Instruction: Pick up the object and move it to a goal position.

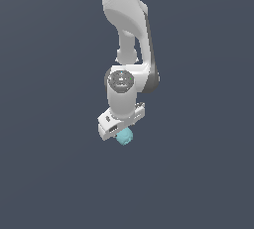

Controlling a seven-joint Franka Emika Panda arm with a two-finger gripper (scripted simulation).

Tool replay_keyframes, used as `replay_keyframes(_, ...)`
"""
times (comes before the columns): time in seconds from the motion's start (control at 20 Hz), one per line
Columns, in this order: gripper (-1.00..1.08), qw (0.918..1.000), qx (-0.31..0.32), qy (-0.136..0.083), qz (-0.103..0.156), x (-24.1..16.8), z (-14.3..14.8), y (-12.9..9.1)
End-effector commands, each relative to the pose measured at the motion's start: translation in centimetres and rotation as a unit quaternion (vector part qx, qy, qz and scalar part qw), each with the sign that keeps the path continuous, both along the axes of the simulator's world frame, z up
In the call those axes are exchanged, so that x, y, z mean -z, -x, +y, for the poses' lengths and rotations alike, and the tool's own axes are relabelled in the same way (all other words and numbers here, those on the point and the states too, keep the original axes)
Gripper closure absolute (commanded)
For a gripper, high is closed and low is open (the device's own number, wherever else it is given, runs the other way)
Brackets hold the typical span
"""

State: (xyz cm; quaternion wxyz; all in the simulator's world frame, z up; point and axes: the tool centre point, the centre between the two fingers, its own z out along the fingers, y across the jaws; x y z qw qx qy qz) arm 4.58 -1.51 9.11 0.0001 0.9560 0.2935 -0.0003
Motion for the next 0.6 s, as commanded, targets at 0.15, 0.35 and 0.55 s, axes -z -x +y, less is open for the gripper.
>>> replay_keyframes(0.15,-0.92,1.0,-0.001,0.0,0.0,1.4,0.0,0.0)
replay_keyframes(0.35,-0.92,1.0,-0.002,0.0,0.0,3.7,0.0,0.1)
replay_keyframes(0.55,-0.92,1.0,-0.002,0.0,0.0,4.9,0.0,0.1)
